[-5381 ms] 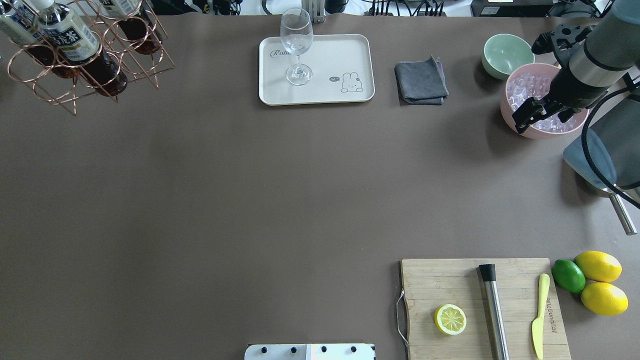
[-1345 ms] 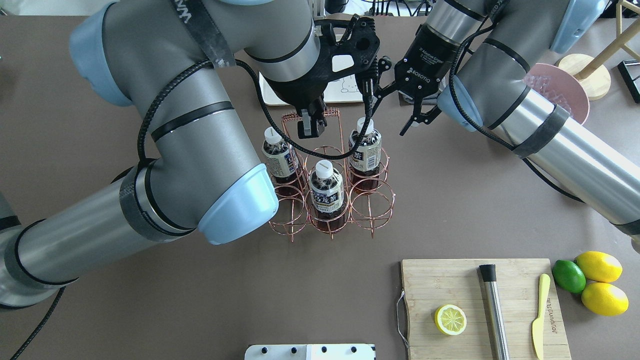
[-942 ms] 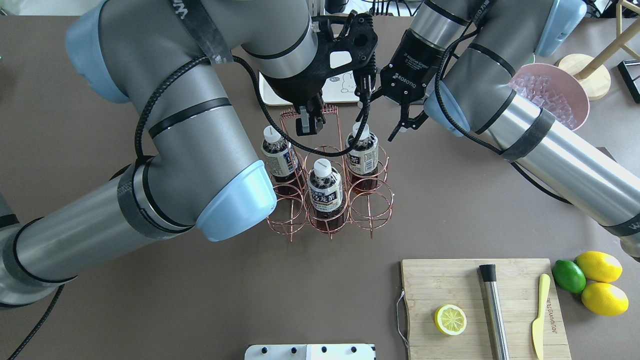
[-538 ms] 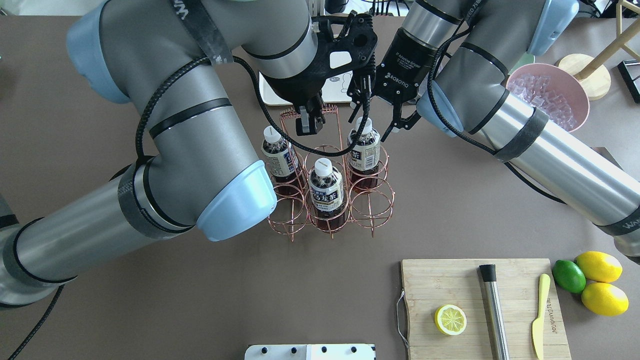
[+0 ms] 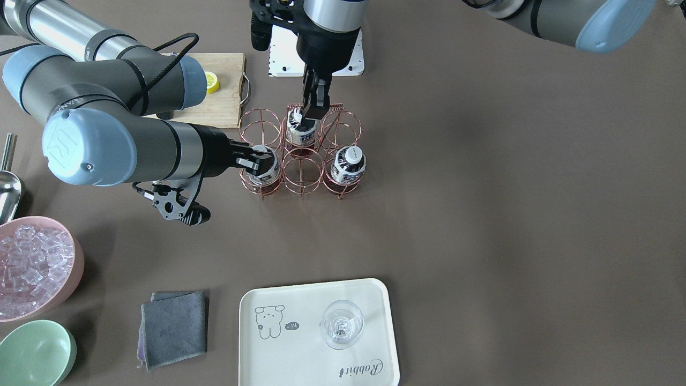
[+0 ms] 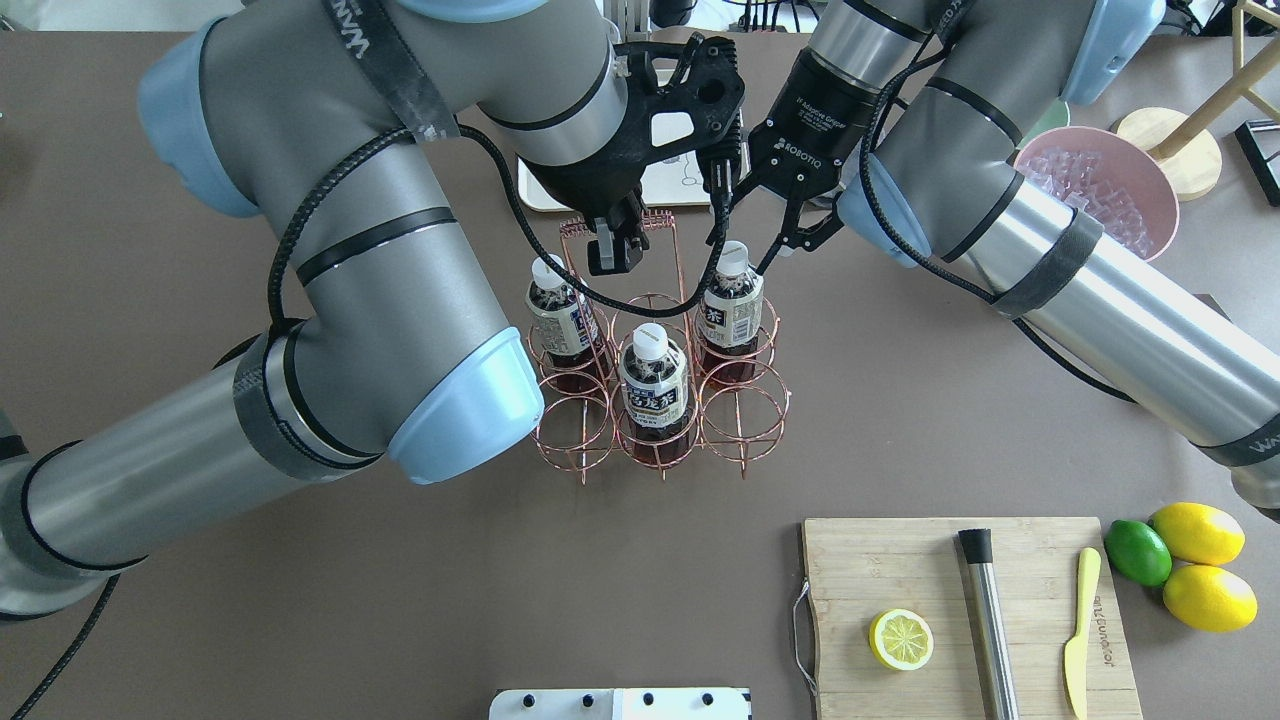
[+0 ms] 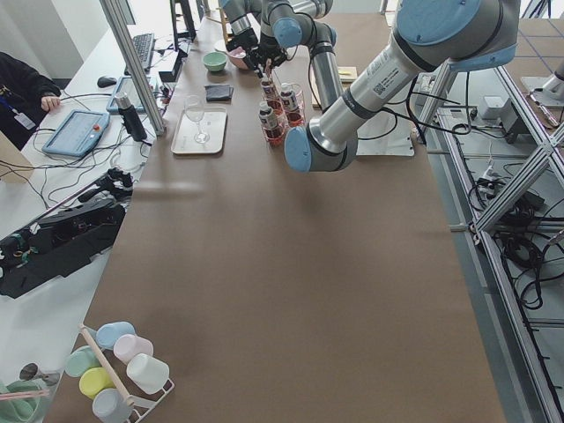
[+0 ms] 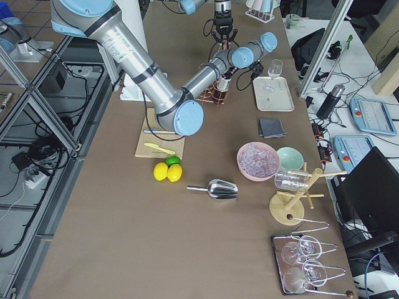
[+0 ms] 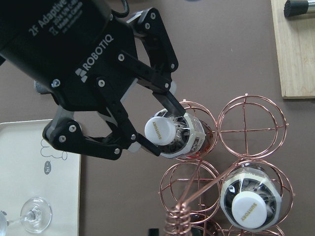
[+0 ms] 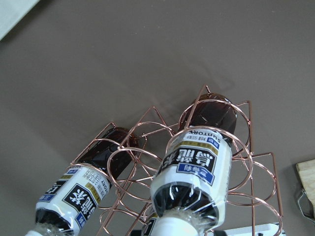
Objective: Take tea from basket to plate
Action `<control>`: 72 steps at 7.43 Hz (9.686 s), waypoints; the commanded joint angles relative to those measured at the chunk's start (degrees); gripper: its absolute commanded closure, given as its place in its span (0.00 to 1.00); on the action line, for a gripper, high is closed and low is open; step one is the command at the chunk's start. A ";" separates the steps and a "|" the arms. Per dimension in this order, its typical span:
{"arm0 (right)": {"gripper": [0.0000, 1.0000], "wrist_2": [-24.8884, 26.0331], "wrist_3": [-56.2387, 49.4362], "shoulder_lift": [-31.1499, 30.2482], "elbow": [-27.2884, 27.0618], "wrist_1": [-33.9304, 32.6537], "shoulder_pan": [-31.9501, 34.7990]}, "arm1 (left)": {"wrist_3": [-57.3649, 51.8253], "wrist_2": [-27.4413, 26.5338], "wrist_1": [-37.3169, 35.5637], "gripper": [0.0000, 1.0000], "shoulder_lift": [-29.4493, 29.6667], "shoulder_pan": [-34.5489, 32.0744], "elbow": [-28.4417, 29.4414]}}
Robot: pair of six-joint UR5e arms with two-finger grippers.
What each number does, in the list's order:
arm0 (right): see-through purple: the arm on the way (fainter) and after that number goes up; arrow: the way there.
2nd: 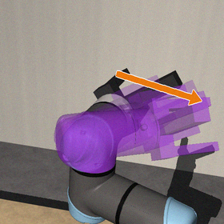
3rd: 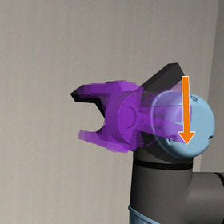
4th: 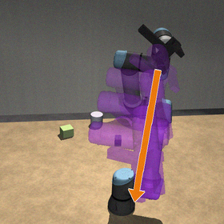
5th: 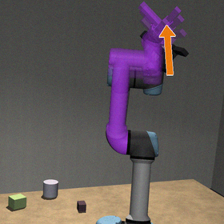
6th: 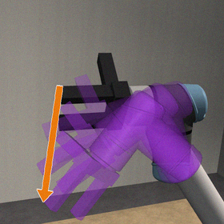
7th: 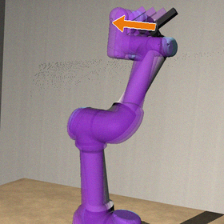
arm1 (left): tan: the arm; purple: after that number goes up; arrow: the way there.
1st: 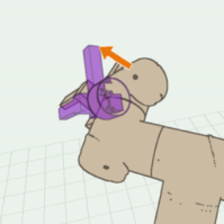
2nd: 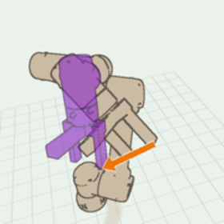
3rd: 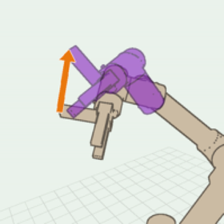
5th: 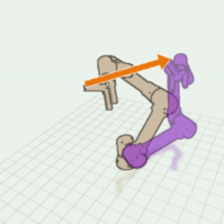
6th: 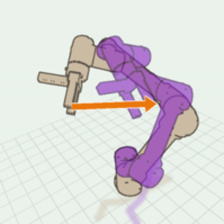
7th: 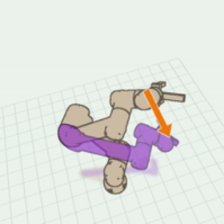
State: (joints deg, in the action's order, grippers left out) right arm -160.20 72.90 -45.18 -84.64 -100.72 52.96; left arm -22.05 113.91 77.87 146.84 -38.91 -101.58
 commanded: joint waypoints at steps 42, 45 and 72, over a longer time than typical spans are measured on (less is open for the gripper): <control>0.31 19.04 -14.10 21.54 39.55 28.13 5.49 | -36.20 13.45 19.51 1.00 -10.72 -44.50 33.97; 0.26 18.87 -13.22 21.36 34.39 25.25 5.75 | -37.97 10.72 22.23 1.00 -10.09 -44.41 38.12; 0.00 28.89 -73.43 -49.31 -12.92 -2.28 38.80 | 5.91 18.36 29.33 0.02 -22.20 -46.78 20.14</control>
State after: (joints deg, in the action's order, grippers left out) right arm -131.42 -0.92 -95.27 -97.65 -103.15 91.75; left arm -39.21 130.82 104.89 128.56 -83.73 -74.96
